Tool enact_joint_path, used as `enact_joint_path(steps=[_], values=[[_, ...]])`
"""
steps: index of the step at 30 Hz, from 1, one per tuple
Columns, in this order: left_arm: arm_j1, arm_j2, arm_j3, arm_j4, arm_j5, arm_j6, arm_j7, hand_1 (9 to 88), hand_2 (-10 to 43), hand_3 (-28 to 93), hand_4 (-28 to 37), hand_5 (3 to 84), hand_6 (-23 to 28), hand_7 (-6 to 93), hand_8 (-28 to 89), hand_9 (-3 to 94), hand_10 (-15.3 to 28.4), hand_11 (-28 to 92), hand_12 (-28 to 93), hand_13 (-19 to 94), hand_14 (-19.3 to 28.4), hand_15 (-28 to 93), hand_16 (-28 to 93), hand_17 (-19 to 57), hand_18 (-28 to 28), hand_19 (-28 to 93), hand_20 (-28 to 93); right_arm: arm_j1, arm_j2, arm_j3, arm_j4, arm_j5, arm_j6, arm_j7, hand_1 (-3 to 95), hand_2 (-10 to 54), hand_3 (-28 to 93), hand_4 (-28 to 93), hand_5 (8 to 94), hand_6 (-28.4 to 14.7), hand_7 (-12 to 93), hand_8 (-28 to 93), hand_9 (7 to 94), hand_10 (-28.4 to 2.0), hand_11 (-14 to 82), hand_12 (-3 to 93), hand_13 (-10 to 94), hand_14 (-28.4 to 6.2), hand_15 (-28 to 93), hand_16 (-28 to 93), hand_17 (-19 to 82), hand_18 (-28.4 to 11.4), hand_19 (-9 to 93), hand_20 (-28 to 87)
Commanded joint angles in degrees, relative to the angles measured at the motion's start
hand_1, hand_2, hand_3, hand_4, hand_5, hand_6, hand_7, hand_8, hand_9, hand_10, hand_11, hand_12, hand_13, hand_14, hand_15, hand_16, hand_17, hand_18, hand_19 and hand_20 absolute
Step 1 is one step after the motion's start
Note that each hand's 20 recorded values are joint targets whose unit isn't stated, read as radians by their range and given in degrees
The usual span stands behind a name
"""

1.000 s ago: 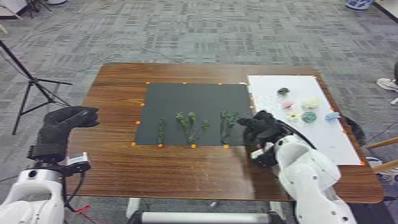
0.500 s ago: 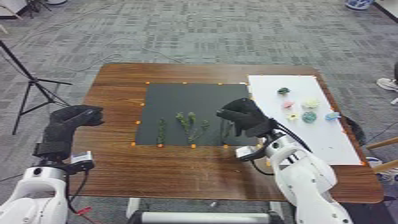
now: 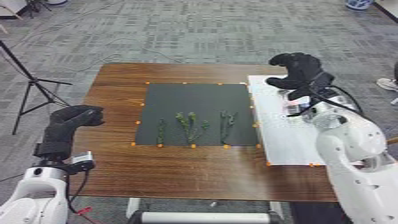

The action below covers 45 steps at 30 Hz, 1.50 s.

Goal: Arrange flowers

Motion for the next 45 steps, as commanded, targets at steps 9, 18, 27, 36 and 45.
enact_joint_path(steps=[9,18,27,36,45], values=[[0.9,-0.47,-0.28,-0.49,-0.05,-0.71,0.27,39.8,-4.0,64,-14.0,59.0,2.2,26.1,1,59.6,12.5,29,18,49,17.6,48,1,4.7,14.7,27,31,-6.3,10.9,2.5,8.8,-5.5,-2.3,-4.6,34.5,-9.5,70,-18,56.5,-0.9,27,-8,65.8,-13.2,17.8,19.7,75,-10.5,57,34,45,-21.3,90,52],[0.8,-0.33,0.71,-0.57,-0.13,-0.88,0.51,39.8,-4.0,64,-14.0,58.8,2.0,26.4,2,59.5,12.5,29,18,49,17.8,48,1,4.6,14.7,27,31,-4.6,7.8,1.3,13.8,-8.3,-3.3,-5.5,34.6,-9.5,70,-19,56.5,-1.0,26,-9,66.1,-13.0,17.5,19.1,75,-10.3,57,34,45,-21.3,90,52],[0.2,-0.45,1.24,-0.33,-0.18,-1.07,0.6,39.7,-3.9,64,-13.8,58.8,2.0,26.5,1,59.5,12.5,29,18,49,17.7,48,1,4.7,14.7,27,31,-3.4,6.0,-1.3,17.0,-10.2,-2.2,-6.6,35.7,-9.5,71,-19,56.5,-0.9,26,-9,67.0,-12.9,17.5,18.9,76,-10.0,57,34,45,-21.4,90,52],[0.9,-0.98,0.86,-0.28,-0.18,-0.96,0.46,39.7,-4.0,64,-13.8,58.8,2.0,26.2,1,59.4,12.4,29,18,49,17.7,48,1,4.7,14.7,27,31,-3.3,7.0,-3.7,18.7,-9.6,3.9,-5.5,49.0,-9.5,66,-23,62.5,0.1,27,4,74.8,-11.5,17.3,21.5,80,-8.1,56,35,47,-20.0,91,51],[5.2,-1.71,-2.22,-0.28,-0.56,2.1,2.55,38.6,-3.3,64,-13.9,59.1,2.0,26.1,-4,59.4,12.7,29,18,50,17.8,41,0,7.4,13.8,23,29,2.8,8.8,-8.4,12.3,1.1,11.9,-2.7,58.2,-9.5,62,-22,75.9,0.9,27,7,88.8,-9.2,9.4,31.0,88,-4.7,54,37,55,-17.8,93,53]])
